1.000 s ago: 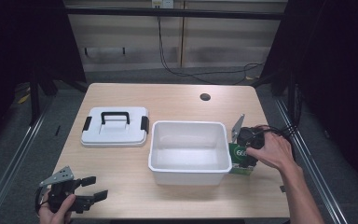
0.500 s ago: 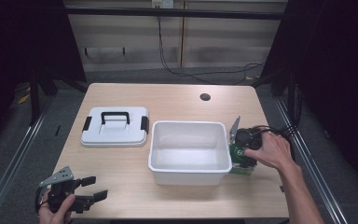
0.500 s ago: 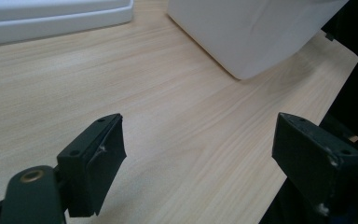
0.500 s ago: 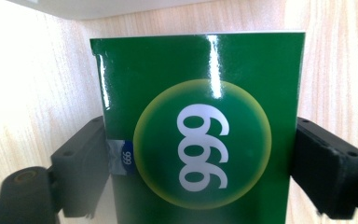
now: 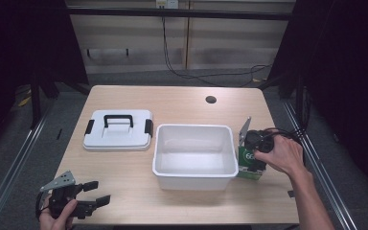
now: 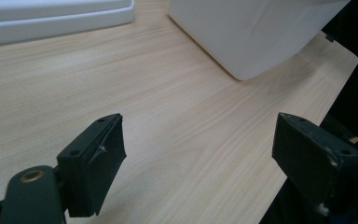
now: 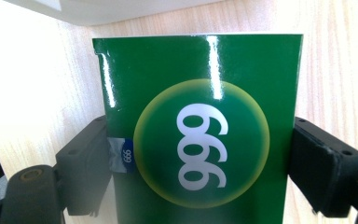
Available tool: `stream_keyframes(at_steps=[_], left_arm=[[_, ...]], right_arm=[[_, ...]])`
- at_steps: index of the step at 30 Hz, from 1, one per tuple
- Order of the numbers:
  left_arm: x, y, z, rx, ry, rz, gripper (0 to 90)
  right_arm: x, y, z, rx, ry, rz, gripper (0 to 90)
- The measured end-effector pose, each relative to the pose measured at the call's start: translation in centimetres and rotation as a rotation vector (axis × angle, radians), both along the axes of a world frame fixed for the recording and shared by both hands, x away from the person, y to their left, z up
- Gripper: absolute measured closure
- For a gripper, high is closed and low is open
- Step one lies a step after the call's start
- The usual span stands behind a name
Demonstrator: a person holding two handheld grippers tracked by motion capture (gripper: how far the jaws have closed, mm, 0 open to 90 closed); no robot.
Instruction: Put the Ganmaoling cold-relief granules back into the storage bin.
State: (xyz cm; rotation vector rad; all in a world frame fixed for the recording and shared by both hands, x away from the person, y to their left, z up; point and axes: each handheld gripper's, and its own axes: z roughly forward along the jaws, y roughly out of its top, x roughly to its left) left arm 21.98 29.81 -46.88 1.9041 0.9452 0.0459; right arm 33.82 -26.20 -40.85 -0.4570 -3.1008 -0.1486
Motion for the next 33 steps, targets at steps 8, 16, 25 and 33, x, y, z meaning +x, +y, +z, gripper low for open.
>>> stream_keyframes(at_steps=[8, 16, 25, 33], left_arm=[[0.0, -0.1, 0.0, 0.003, 0.004, 0.002, 17.0], [0.0, -0.1, -0.1, 0.005, 0.005, -0.001, 17.0], [0.0, -0.1, -0.1, 0.006, 0.004, 0.000, 17.0], [0.0, -0.1, -0.1, 0.006, 0.004, 0.001, 17.0]], right_arm=[[-0.7, -0.8, 1.0, 0.041, -0.026, -0.025, 15.7], [-1.4, -2.2, 1.7, 0.149, -0.039, -0.060, 15.8], [-2.3, -3.9, 2.8, 0.207, -0.054, -0.111, 15.8], [-2.8, -5.1, 3.6, 0.250, -0.084, -0.139, 15.8]])
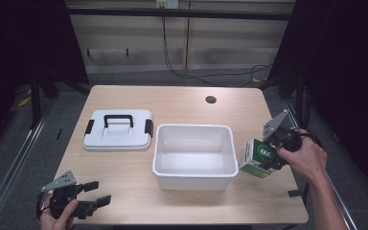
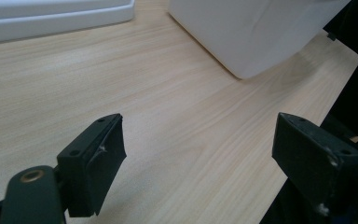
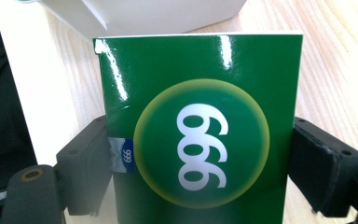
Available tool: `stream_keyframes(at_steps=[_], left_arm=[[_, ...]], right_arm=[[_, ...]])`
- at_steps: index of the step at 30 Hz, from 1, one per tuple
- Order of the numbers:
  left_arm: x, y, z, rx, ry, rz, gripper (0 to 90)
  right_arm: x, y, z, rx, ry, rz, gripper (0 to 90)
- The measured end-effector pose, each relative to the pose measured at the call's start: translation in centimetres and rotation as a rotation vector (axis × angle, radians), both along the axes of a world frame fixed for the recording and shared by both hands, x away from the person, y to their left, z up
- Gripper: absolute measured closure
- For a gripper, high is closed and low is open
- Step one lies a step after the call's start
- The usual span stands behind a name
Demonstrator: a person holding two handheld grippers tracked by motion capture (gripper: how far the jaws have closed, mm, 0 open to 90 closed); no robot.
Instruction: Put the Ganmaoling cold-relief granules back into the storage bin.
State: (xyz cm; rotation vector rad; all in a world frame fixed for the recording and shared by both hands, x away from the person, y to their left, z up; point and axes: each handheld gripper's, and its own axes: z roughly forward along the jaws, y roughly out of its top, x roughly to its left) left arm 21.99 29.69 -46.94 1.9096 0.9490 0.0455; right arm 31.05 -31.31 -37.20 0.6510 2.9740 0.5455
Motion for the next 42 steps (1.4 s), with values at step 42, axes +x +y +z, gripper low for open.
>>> stream_keyframes(at_steps=[42], left_arm=[[0.0, 0.1, 0.1, -0.006, -0.003, -0.002, 17.0]], right_arm=[[-0.9, -2.4, 6.7, 0.330, -0.158, -0.027, 16.0]])
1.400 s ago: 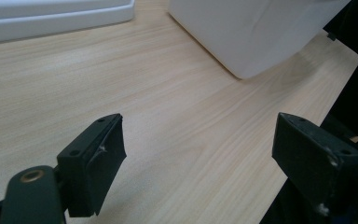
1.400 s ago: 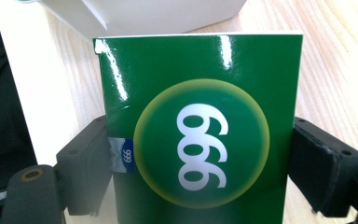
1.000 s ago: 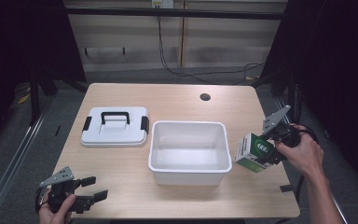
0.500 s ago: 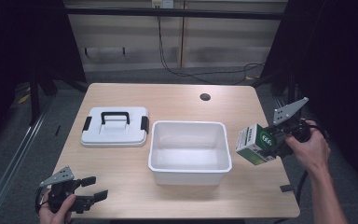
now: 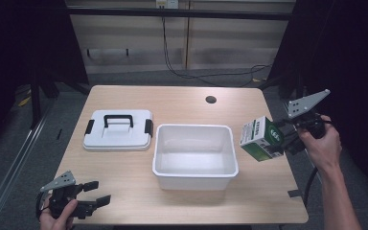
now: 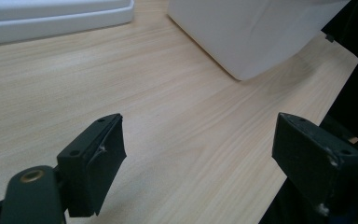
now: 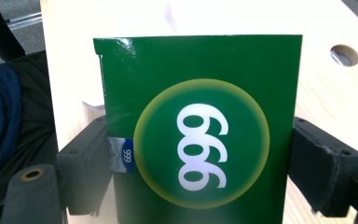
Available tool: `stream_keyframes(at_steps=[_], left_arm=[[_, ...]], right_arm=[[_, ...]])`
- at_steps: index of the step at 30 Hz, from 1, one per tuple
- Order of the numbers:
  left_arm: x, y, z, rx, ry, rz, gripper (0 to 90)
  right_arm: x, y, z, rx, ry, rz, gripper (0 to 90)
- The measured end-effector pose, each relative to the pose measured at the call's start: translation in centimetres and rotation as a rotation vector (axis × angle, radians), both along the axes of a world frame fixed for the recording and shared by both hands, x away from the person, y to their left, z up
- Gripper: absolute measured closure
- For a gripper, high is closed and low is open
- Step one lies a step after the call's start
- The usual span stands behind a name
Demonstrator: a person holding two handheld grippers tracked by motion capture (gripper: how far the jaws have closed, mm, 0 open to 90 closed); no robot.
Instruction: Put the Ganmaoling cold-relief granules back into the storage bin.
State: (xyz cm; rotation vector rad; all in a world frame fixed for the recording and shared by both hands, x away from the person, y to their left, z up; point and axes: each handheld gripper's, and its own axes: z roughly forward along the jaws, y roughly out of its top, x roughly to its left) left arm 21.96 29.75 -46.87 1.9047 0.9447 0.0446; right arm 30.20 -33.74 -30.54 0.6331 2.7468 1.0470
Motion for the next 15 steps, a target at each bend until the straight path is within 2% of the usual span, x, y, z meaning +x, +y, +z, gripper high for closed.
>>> stream_keyframes(at_steps=[6, 15], left_arm=[[0.0, 0.0, 0.0, -0.001, 0.001, 0.000, 17.0], [0.0, 0.0, 0.0, -0.002, 0.002, 0.001, 17.0]], right_arm=[[0.1, 0.9, 1.1, 0.001, -0.017, 0.019, 16.0], [1.0, 3.5, 2.7, -0.015, -0.026, 0.056, 16.0]])
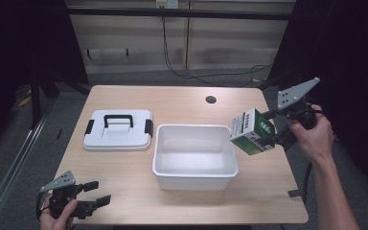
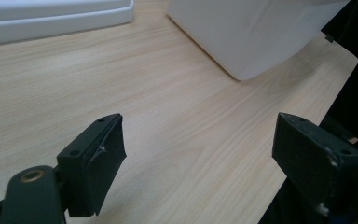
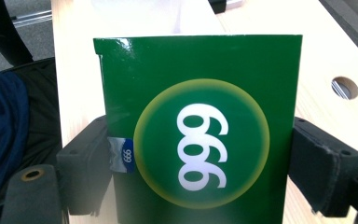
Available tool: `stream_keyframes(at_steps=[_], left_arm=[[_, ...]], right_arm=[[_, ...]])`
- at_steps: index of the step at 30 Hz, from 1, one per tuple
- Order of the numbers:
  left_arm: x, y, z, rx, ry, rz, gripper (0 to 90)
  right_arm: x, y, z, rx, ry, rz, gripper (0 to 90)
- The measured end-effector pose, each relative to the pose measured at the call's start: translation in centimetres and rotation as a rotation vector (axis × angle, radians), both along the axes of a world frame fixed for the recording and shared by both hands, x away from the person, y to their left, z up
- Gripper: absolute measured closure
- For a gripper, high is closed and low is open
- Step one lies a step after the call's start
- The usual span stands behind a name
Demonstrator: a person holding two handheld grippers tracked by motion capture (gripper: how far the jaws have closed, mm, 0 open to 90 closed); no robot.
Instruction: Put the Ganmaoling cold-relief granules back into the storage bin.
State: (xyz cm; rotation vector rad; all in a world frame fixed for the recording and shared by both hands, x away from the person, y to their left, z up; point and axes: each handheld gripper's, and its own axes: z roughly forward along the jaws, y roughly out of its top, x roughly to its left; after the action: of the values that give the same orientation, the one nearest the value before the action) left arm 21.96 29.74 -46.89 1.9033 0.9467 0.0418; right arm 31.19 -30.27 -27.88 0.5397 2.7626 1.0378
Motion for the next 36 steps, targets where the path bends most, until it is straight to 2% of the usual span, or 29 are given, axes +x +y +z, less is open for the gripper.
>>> stream_keyframes(at_steps=[6, 18, 20, 22, 23, 24, 28, 30, 33, 36], left_arm=[[0.0, 0.0, 0.0, -0.001, -0.002, -0.001, 17.0], [-0.1, 0.0, 0.1, 0.001, -0.008, 0.008, 17.0], [0.0, 0.1, 0.1, 0.001, -0.009, 0.007, 17.0], [0.0, 0.0, 0.1, 0.001, -0.008, 0.007, 17.0], [-0.1, 0.0, 0.1, 0.000, -0.008, 0.006, 17.0], [-0.1, 0.1, 0.1, 0.000, -0.009, 0.006, 17.0], [-0.1, 0.1, 0.1, -0.004, -0.008, 0.008, 17.0], [-0.1, 0.1, 0.1, -0.004, -0.009, 0.007, 17.0], [-0.1, 0.1, 0.1, 0.000, -0.009, 0.004, 17.0], [-0.1, 0.0, 0.1, -0.001, -0.009, 0.003, 17.0]], right_arm=[[0.4, 1.7, 0.9, -0.014, 0.001, 0.023, 16.0], [1.1, 5.3, 1.1, -0.078, 0.011, 0.076, 16.0], [1.4, 6.2, 1.1, -0.105, 0.021, 0.086, 15.9], [1.6, 6.6, 1.0, -0.110, 0.025, 0.091, 15.9], [1.9, 7.4, 0.8, -0.133, 0.029, 0.103, 15.9], [1.9, 7.4, 0.8, -0.133, 0.029, 0.103, 15.9], [2.3, 8.9, 0.3, -0.186, 0.050, 0.126, 15.9], [2.5, 9.4, 0.1, -0.211, 0.071, 0.121, 15.9], [2.8, 9.8, -0.3, -0.219, 0.067, 0.133, 15.9], [3.0, 10.5, -0.9, -0.261, 0.080, 0.144, 15.9]])
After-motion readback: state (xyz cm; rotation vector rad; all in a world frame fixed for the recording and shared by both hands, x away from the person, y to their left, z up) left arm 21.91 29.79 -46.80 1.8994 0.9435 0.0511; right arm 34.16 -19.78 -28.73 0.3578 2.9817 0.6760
